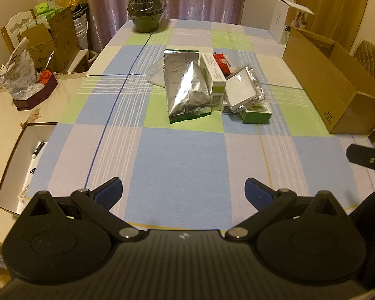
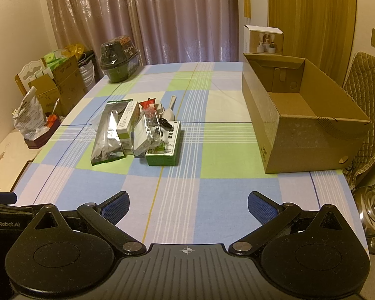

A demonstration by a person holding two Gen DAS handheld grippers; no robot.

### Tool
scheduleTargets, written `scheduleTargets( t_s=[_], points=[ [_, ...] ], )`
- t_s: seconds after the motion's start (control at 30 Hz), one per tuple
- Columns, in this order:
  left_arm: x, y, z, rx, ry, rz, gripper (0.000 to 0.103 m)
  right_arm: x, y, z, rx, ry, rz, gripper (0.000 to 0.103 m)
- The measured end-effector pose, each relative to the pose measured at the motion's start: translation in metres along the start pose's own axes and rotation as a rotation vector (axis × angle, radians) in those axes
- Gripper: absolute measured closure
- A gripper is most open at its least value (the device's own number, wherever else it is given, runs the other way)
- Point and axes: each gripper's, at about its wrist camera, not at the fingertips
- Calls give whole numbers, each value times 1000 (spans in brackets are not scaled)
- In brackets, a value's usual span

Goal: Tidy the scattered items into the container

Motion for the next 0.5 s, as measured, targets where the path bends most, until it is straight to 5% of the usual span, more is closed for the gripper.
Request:
scheduleTargets(
  t_s=[0.27, 0.5],
  points=[
    [14, -7, 2, 15, 70, 79, 1, -1, -8, 3, -21, -27, 0, 0],
    [17, -33, 3, -57, 72, 4, 1, 6, -24, -6, -108, 5, 25, 0]
  ],
)
Point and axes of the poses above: each gripper's, at about its wrist camera, not at the fingertips, and z roughly against the way its jaws point, x to its left, y to its underside, and after that the axes turned 10 degrees about -y, right-handed
